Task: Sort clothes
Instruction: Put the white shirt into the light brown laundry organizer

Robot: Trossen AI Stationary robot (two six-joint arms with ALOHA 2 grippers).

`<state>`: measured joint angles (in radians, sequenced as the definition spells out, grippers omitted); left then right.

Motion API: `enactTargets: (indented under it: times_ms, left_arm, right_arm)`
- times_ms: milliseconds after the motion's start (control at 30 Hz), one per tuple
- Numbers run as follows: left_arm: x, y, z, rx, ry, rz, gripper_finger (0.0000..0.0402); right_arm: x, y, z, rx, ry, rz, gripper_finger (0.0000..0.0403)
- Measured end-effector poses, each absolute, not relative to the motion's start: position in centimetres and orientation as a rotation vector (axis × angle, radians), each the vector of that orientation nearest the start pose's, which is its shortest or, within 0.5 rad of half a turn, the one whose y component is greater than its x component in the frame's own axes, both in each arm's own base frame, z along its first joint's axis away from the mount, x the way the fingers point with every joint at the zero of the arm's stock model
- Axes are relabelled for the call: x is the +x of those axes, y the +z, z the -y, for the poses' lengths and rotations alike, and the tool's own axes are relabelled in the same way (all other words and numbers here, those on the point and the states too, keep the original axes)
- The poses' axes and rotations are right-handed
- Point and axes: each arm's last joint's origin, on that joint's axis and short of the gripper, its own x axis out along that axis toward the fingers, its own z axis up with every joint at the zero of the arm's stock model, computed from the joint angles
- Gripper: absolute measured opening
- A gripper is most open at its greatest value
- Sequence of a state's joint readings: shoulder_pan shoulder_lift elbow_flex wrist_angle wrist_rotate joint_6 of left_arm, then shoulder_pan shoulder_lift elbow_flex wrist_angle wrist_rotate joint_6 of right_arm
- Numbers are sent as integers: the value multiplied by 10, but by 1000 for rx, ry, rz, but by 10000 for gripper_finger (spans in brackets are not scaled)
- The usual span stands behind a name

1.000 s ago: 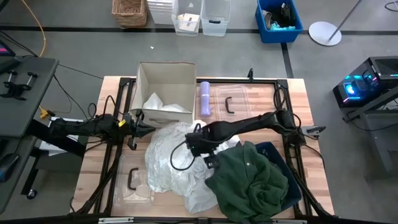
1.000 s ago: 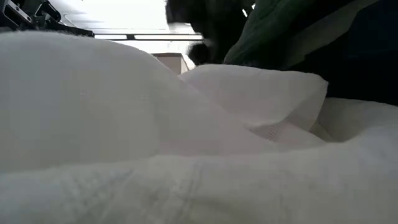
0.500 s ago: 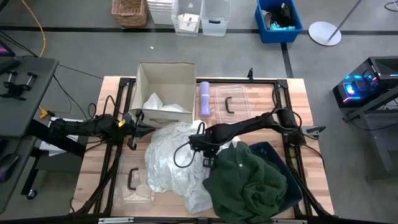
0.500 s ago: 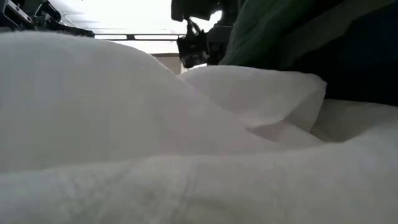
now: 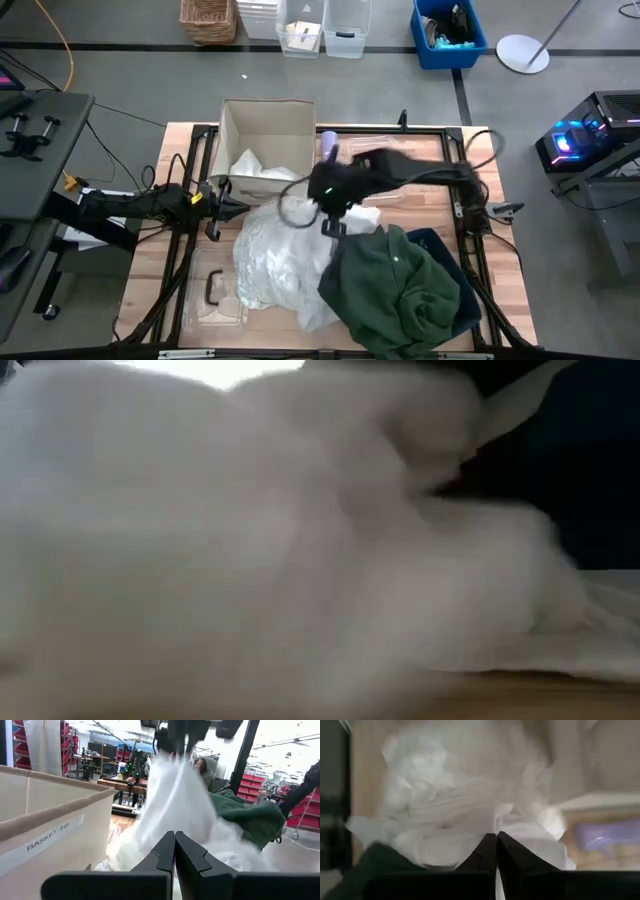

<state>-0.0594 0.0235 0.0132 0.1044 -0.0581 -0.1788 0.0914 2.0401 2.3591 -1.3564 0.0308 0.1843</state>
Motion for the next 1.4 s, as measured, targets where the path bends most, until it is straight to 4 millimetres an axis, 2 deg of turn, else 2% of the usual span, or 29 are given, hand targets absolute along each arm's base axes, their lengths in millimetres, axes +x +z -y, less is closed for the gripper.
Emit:
enactTargets:
  times_ms: [167, 333, 433, 667, 733, 833, 1000, 1100, 1267, 1400]
  left_arm:
    - [98, 176, 4, -184, -10, 91, 0]
    - [98, 176, 4, -185, -11, 90, 0]
    - [98, 176, 4, -185, -12, 91, 0]
    - [98, 176, 4, -185, -12, 89, 0]
    - [98, 176, 4, -186, -12, 89, 0]
    - [98, 176, 4, -185, -12, 89, 0]
    - [98, 176, 4, -185, -12, 89, 0]
    - [98, 176, 4, -185, -12, 89, 0]
    - [98, 176, 4, -185, -12, 89, 0]
    - [98, 176, 4, -185, -12, 89, 0]
  right_arm:
    - [367, 439, -30, 217, -70, -754, 1]
    - [342, 481, -26, 210, -112, -532, 0]
    - [343, 501, -24, 135, -125, -351, 0]
    - [355, 566, 5, -180, -224, 372, 0]
    - [356, 576, 17, -258, -296, 534, 0]
    - [354, 584, 40, -282, -393, 751, 0]
    - [349, 582, 91, -170, -423, 1009, 0]
    - [365, 564, 124, -75, -381, 994, 0]
    - [418, 504, 168, 150, -257, 758, 0]
    - [460, 444, 186, 303, -184, 445, 0]
